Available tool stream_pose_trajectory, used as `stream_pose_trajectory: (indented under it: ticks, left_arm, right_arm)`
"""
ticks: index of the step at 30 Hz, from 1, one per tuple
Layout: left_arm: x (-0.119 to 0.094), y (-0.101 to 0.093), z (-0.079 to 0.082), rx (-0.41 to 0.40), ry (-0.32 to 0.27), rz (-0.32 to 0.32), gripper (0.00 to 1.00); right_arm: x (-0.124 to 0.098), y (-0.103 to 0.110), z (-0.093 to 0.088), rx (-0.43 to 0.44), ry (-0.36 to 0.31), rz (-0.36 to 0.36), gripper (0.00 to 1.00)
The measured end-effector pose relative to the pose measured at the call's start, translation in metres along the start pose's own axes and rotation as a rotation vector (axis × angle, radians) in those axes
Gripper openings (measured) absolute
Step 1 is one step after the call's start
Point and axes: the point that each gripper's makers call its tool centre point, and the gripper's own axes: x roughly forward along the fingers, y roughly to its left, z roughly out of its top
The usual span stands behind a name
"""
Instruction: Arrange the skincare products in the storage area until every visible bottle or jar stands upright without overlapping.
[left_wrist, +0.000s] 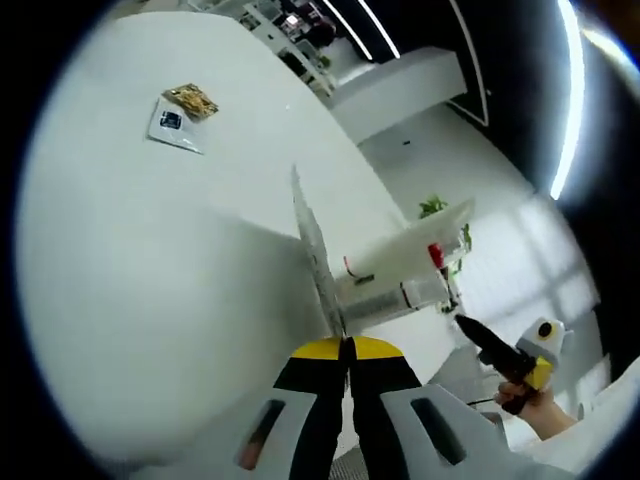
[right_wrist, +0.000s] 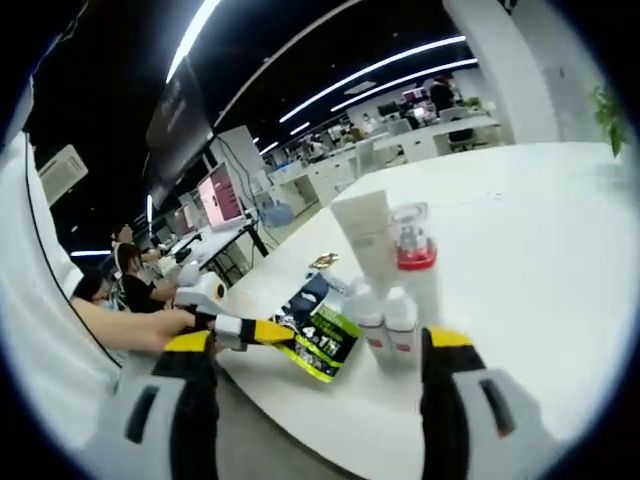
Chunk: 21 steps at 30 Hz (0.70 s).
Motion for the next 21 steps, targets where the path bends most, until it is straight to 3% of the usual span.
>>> stream_pose_trajectory:
  ticks: [8,13,21]
  left_arm:
    - [0.01,0.015,-0.009,-0.011,0.028,0.05,0.0]
    - [0.012,0.028,-0.016,-0.004,0.052,0.113,0.0]
    - [0.012,0.032,-0.018,0.017,0.062,0.147,0.0]
  right_arm:
    - [-0.001,-0.015,-0.002,0.007,0.008,-0.034,0.85]
    - [-0.001,-0.021,-0.004,0.016,0.014,-0.05,0.84]
    - [-0.002,-0.026,-0.006,0.028,0.017,-0.064,0.84]
